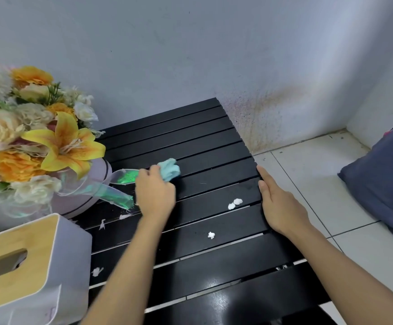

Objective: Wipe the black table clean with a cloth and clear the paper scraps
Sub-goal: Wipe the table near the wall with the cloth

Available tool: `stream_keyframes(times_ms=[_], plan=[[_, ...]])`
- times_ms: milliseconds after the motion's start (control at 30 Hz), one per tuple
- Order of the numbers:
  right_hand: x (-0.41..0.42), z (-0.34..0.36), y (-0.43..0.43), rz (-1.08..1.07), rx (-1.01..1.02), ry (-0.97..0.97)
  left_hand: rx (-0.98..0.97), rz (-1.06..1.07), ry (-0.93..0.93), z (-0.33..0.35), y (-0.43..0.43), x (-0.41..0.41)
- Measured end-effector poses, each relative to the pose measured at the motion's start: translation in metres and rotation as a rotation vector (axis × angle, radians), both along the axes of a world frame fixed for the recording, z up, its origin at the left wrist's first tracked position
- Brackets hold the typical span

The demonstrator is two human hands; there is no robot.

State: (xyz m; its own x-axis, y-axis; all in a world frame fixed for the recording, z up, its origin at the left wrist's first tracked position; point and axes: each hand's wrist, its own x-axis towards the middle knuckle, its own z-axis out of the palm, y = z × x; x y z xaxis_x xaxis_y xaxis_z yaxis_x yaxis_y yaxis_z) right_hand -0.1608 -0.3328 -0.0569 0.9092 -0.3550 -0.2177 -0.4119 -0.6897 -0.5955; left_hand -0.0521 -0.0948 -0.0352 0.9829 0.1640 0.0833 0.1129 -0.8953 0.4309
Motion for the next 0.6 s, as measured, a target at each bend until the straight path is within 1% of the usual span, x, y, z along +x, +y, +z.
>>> stream_keyframes(times_ms=[67, 133, 167, 200, 233, 267, 300, 333, 367, 400, 433, 500, 567, 600], plan=[[0.0, 0.0, 0.0, 0.0, -0.004, 0.001, 0.016, -0.069, -0.05, -0.005, -0.028, -0.027], [0.0, 0.001, -0.001, -0.003, 0.001, 0.005, -0.059, -0.259, -0.053, -0.004, -0.048, -0.054], [0.0, 0.001, -0.001, -0.009, 0.009, 0.006, -0.159, -0.371, 0.009, 0.0, -0.053, -0.063], [0.0, 0.002, -0.001, -0.011, 0.018, 0.006, -0.282, -0.453, 0.109, 0.005, -0.053, -0.067], [-0.001, 0.002, -0.001, -0.01, 0.025, 0.007, -0.456, -0.482, 0.224, 0.013, -0.049, -0.068], [-0.001, 0.003, -0.002, -0.007, 0.034, 0.006, -0.627, -0.45, 0.283, 0.019, -0.04, -0.066], [-0.001, 0.003, -0.002, -0.004, 0.044, 0.003, -0.71, -0.37, 0.249, 0.022, -0.027, -0.061], [-0.001, 0.002, -0.002, -0.004, 0.053, 0.0, -0.721, -0.271, 0.184, 0.022, -0.012, -0.053], [-0.002, 0.002, -0.003, -0.004, 0.057, -0.002, -0.647, -0.192, 0.1, 0.019, 0.002, -0.043], [-0.002, 0.002, -0.002, -0.004, 0.056, -0.002, -0.514, -0.123, 0.034, 0.013, 0.015, -0.034], [-0.001, 0.001, -0.002, -0.004, 0.054, -0.003, -0.362, -0.074, 0.017, 0.008, 0.022, -0.03], [0.0, 0.001, -0.002, -0.004, 0.049, -0.004, -0.126, -0.012, 0.023, 0.002, 0.011, -0.038], [0.0, 0.001, -0.001, -0.006, 0.042, -0.003, -0.003, -0.033, -0.024, -0.001, -0.02, -0.063], [0.0, 0.001, -0.002, -0.008, 0.034, -0.002, 0.001, -0.101, -0.055, -0.003, -0.036, -0.076]])
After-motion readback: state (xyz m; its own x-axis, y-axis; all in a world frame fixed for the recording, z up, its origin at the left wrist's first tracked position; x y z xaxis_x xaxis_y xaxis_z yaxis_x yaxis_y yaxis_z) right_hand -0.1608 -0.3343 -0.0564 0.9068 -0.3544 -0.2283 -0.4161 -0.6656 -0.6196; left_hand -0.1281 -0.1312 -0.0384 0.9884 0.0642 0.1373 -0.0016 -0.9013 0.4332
